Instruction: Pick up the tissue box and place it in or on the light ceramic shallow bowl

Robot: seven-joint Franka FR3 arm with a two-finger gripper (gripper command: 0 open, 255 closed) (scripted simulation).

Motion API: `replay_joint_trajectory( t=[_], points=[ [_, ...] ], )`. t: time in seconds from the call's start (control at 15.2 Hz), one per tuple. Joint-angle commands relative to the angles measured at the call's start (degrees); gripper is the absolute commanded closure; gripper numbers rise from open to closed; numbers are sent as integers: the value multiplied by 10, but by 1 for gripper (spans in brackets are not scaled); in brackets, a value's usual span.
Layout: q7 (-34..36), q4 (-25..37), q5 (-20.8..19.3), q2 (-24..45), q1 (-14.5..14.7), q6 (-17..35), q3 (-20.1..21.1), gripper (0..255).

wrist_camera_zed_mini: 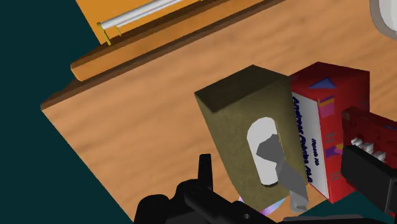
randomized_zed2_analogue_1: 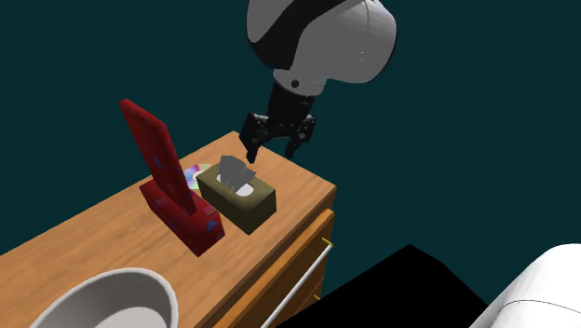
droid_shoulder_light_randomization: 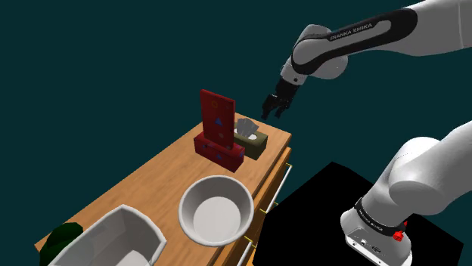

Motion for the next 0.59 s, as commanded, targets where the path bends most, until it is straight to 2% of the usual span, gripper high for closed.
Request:
replay_joint_trajectory(
  t=[0.0, 0.4, 0.53],
  points=[
    [-43, 16, 53, 41, 22, 39, -12, 0],
    [-196, 91, 237, 156, 72, 92, -37, 0],
    [-203, 92, 246, 164, 74, 98, -35, 0]
  ],
)
